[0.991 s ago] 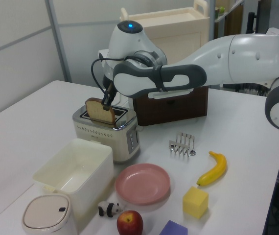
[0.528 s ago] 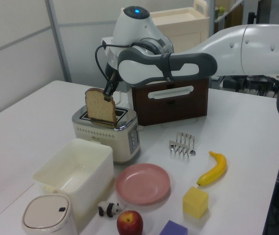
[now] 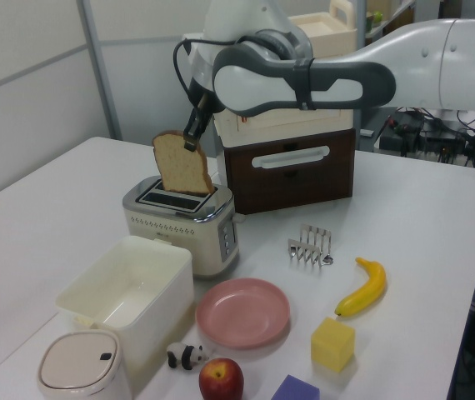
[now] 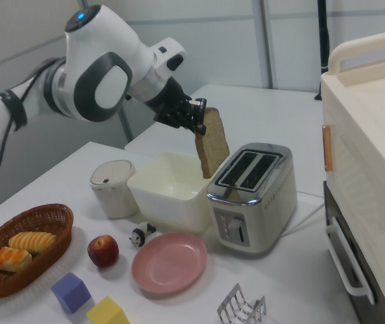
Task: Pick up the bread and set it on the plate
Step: 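Lift the toast slice up out of the toaster slot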
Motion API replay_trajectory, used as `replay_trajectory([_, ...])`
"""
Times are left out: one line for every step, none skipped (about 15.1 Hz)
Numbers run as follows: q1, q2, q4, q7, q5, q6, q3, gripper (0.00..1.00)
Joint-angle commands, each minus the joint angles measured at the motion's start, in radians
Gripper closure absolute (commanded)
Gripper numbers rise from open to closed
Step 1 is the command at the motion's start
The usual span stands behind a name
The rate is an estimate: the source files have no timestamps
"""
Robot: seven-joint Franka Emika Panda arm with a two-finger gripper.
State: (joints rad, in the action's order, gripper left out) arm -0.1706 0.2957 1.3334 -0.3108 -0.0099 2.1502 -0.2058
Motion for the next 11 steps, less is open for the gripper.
replay_trajectory([0.000, -0.061, 0.038, -0.025, 0.004, -0.077, 0.003, 1.00])
replay_trajectory([-0.001, -0.066, 0.040, -0.037, 0.002, -0.119, 0.003, 1.00])
replay_trajectory([-0.003, -0.070, 0.038, -0.050, 0.001, -0.168, 0.003, 1.00])
replay_trajectory([-0.003, -0.084, 0.040, -0.051, -0.001, -0.199, 0.003, 1.00])
replay_trajectory([-0.003, -0.095, 0.044, -0.056, -0.001, -0.231, 0.003, 1.00])
replay_trajectory([-0.003, -0.108, 0.052, -0.073, -0.001, -0.269, 0.003, 1.00])
replay_trajectory([-0.001, -0.128, 0.056, -0.088, -0.001, -0.297, 0.003, 1.00])
replay_trajectory([-0.001, -0.144, 0.061, -0.096, 0.001, -0.308, 0.003, 1.00])
replay_trajectory([0.000, -0.174, 0.075, -0.099, 0.001, -0.320, 0.003, 1.00])
replay_trajectory([0.002, -0.191, 0.081, -0.112, 0.001, -0.320, 0.002, 1.00])
replay_trajectory([0.002, -0.200, 0.081, -0.126, 0.002, -0.329, -0.001, 1.00])
